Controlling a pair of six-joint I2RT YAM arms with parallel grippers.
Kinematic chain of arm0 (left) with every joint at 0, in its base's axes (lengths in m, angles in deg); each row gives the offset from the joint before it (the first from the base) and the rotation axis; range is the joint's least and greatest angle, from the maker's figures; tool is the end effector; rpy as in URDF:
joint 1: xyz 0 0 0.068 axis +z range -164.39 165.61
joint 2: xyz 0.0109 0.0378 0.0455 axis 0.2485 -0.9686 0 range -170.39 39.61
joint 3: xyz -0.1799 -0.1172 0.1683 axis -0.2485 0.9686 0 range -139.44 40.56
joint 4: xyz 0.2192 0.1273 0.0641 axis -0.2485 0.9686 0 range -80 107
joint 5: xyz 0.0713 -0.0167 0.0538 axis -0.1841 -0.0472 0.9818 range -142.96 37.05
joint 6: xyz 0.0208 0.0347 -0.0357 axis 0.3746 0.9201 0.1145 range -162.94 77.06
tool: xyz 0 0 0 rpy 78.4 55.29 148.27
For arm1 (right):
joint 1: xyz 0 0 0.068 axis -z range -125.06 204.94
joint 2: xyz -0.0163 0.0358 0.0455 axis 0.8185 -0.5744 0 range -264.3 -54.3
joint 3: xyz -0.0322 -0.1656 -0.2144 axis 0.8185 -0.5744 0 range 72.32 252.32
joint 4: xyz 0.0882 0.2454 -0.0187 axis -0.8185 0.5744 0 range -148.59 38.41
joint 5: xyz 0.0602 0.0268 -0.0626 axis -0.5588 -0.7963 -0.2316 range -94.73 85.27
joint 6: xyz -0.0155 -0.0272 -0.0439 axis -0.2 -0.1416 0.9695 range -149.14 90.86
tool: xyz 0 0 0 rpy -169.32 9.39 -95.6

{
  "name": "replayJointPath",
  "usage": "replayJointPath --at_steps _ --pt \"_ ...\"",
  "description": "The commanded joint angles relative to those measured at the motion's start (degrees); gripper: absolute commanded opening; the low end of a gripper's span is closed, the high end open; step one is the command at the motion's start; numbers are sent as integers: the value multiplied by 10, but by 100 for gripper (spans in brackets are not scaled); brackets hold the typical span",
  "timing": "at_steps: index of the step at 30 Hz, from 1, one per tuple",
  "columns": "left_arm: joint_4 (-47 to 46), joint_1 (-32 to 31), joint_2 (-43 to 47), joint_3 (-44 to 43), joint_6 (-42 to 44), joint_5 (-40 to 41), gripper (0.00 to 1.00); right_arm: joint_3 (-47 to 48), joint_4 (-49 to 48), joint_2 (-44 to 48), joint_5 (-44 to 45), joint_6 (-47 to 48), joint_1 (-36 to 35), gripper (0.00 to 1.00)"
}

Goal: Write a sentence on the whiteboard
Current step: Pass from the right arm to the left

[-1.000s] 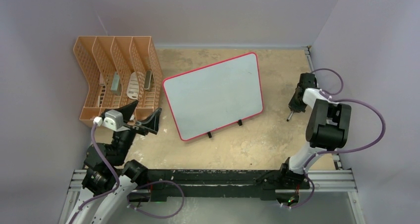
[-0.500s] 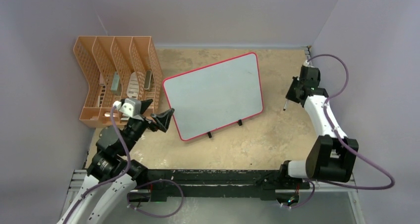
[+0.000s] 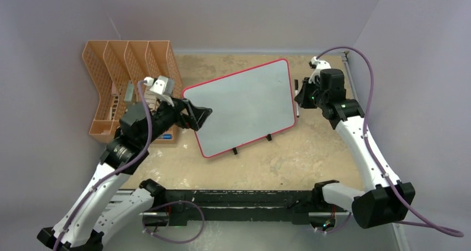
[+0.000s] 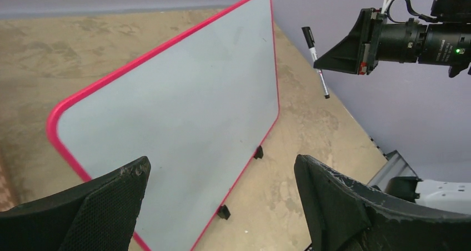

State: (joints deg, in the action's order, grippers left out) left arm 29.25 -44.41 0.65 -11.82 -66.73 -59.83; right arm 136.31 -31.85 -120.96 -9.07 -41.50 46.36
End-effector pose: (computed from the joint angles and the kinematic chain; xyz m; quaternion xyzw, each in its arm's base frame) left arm 0.1259 -0.0776 0.3836 0.0804 0.7375 -0.3425 0.5765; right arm 0.2549 0.0412 0.3507 0.0094 0.8630 0.1238 0.4897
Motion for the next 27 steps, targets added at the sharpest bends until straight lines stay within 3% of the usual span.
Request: replayJointPath --at_steps 1,7,17,27 --pt "19 3 -55 -58 -67 -65 100 39 14 15 -39 35 -53 0" --pt "-15 4 -101 -58 -130 -135 96 44 6 17 -84 55 -118 0" --pt "-91 3 -139 -40 -170 -203 91 42 -44 14 -244 80 -195 0" --pt "-179 2 -182 -24 -218 -244 82 67 -68 -2 -278 83 -262 0"
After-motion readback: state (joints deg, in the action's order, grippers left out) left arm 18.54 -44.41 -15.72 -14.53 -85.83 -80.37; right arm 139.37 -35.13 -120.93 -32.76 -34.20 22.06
